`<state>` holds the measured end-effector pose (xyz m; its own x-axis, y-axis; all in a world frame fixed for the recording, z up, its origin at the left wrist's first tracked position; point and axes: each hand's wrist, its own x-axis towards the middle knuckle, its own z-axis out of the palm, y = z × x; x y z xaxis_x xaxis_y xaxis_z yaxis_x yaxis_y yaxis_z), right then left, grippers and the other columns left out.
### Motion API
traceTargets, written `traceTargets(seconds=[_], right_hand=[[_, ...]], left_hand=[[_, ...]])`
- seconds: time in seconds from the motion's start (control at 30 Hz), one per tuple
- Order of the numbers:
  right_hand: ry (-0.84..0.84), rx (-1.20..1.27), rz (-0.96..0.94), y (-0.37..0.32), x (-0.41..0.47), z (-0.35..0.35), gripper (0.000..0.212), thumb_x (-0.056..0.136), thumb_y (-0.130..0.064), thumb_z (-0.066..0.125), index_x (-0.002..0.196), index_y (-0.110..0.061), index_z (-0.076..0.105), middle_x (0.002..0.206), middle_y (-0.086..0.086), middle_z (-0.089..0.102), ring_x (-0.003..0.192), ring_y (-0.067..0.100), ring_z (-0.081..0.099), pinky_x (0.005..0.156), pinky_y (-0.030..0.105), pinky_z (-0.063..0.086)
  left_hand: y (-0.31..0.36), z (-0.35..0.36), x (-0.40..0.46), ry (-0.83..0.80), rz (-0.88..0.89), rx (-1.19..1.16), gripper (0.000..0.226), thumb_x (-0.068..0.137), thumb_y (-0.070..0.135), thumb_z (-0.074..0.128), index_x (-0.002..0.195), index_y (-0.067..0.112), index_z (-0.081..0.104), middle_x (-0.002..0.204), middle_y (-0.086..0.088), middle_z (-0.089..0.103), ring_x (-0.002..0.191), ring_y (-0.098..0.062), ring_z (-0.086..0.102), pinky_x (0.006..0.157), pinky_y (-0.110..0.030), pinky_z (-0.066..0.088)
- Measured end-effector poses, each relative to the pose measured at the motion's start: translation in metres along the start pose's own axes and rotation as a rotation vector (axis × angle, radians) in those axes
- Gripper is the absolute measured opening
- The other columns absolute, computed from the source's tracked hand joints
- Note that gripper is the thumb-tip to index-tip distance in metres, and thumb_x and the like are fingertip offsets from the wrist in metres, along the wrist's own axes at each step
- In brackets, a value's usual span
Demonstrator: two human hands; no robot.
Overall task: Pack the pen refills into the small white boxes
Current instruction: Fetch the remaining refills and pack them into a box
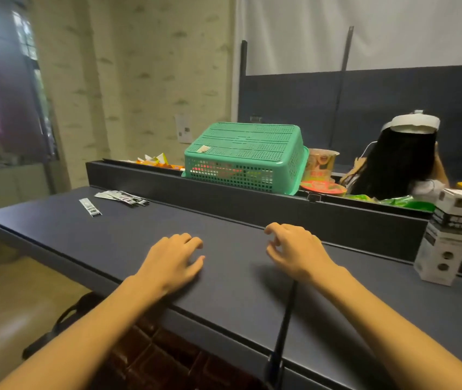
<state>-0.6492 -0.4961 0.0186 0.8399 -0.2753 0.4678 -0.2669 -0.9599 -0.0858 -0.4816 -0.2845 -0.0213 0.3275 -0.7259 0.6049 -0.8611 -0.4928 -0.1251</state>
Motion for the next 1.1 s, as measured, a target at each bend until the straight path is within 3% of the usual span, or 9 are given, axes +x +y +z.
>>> traceTargets(seconds=[0.33, 0.5, 0.73, 0.83, 0.9, 1.0, 1.1], right_hand=[[-0.049, -0.059, -0.023, -0.055, 0.101, 0.053, 0.034, 0.095, -0.033, 0.046, 0.128, -0.025, 0.048, 0.118, -0.001, 0.06, 0.11, 0.026, 0.055, 0.079, 0.033, 0.043], [-0.069, -0.1, 0.031, -0.089, 0.142, 0.08, 0.034, 0.095, -0.031, 0.047, 0.129, -0.024, 0.048, 0.118, 0.0, 0.059, 0.109, 0.026, 0.055, 0.08, 0.034, 0.045], [-0.107, -0.113, 0.153, -0.149, 0.193, 0.12, 0.036, 0.096, -0.034, 0.045, 0.131, -0.026, 0.046, 0.121, -0.002, 0.058, 0.111, 0.025, 0.055, 0.078, 0.033, 0.043], [-0.115, -0.121, 0.181, -0.17, 0.206, 0.136, 0.036, 0.098, -0.035, 0.044, 0.133, -0.026, 0.045, 0.122, -0.003, 0.058, 0.111, 0.023, 0.055, 0.082, 0.034, 0.045], [-0.134, -0.135, 0.186, -0.181, 0.212, 0.147, 0.036, 0.098, -0.035, 0.044, 0.133, -0.026, 0.045, 0.122, -0.003, 0.057, 0.112, 0.023, 0.055, 0.081, 0.032, 0.044], [-0.133, -0.141, 0.222, -0.193, 0.221, 0.161, 0.035, 0.097, -0.036, 0.045, 0.131, -0.026, 0.047, 0.123, -0.003, 0.058, 0.113, 0.023, 0.055, 0.082, 0.032, 0.043], [-0.138, -0.144, 0.261, -0.201, 0.225, 0.172, 0.035, 0.096, -0.036, 0.046, 0.13, -0.027, 0.048, 0.121, -0.004, 0.059, 0.112, 0.022, 0.055, 0.082, 0.032, 0.044]], left_hand=[[-0.162, 0.025, 0.0, -0.055, -0.04, 0.002, 0.042, 0.084, 0.046, 0.039, 0.101, 0.018, 0.065, 0.097, 0.0, 0.066, 0.079, -0.025, 0.065, 0.066, -0.034, 0.052], [-0.258, 0.044, 0.005, -0.1, -0.035, -0.034, 0.028, 0.09, 0.031, 0.059, 0.116, 0.018, 0.061, 0.117, 0.0, 0.061, 0.098, -0.024, 0.06, 0.081, -0.038, 0.05], [-0.385, 0.079, 0.021, -0.131, 0.088, -0.078, 0.034, 0.081, 0.016, 0.071, 0.114, 0.021, 0.062, 0.117, -0.002, 0.063, 0.098, -0.025, 0.063, 0.079, -0.035, 0.052], [-0.43, 0.096, 0.032, -0.131, 0.154, -0.109, 0.035, 0.083, 0.025, 0.071, 0.116, 0.024, 0.06, 0.121, 0.001, 0.061, 0.101, -0.023, 0.062, 0.075, -0.033, 0.05], [-0.454, 0.107, 0.035, -0.162, 0.174, -0.124, 0.036, 0.09, 0.043, 0.058, 0.123, 0.028, 0.057, 0.127, 0.003, 0.057, 0.106, -0.021, 0.06, 0.075, -0.033, 0.049], [-0.482, 0.12, 0.041, -0.222, 0.142, -0.155, 0.062, 0.086, 0.067, 0.028, 0.131, 0.032, 0.053, 0.137, 0.004, 0.05, 0.118, -0.02, 0.054, 0.086, -0.034, 0.045], [-0.498, 0.129, 0.052, -0.237, 0.095, -0.232, 0.075, 0.077, 0.076, 0.024, 0.136, 0.036, 0.046, 0.146, 0.006, 0.042, 0.127, -0.018, 0.045, 0.097, -0.032, 0.036]])
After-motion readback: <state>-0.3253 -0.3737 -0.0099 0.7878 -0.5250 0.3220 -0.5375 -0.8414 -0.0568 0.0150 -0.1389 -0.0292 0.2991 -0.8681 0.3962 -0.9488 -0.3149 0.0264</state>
